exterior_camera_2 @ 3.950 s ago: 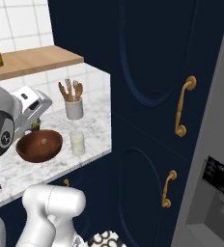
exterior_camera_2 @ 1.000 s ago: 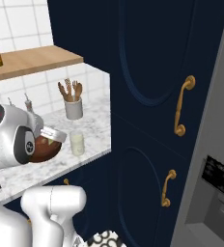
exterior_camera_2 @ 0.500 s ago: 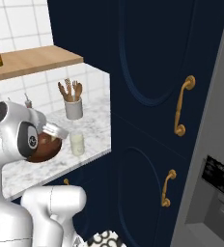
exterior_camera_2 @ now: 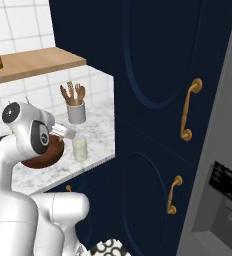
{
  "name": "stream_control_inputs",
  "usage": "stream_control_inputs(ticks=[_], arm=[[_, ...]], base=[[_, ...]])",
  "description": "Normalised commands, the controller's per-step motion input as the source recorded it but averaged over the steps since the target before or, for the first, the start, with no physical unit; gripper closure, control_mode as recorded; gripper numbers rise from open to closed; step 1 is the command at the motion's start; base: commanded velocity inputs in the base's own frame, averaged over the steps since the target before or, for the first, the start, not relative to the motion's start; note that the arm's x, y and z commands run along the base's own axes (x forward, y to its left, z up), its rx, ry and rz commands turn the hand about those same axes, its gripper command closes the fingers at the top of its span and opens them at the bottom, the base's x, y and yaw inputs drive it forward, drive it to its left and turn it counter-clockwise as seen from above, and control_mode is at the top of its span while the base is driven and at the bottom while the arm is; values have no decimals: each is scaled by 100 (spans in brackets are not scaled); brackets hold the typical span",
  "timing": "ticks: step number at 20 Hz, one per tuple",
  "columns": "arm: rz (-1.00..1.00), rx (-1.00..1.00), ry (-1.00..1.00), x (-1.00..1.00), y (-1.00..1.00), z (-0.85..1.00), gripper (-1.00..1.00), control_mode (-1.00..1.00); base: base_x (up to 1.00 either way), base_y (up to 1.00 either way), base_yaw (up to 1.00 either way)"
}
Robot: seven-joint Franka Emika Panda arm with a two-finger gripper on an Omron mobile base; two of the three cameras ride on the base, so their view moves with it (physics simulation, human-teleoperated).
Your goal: Grab a lemon wedge from the fridge and one ice cube from the ice bowl, and put them in the glass of lemonade.
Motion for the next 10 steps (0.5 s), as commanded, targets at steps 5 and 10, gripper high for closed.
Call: stream_control_inputs(ticks=[5,10], arm=[[-1,0,0,37,7,-23,100,-100],[-2,-1,0,26,0,-14,100,-100]], base=[[0,0,0],[0,0,0]])
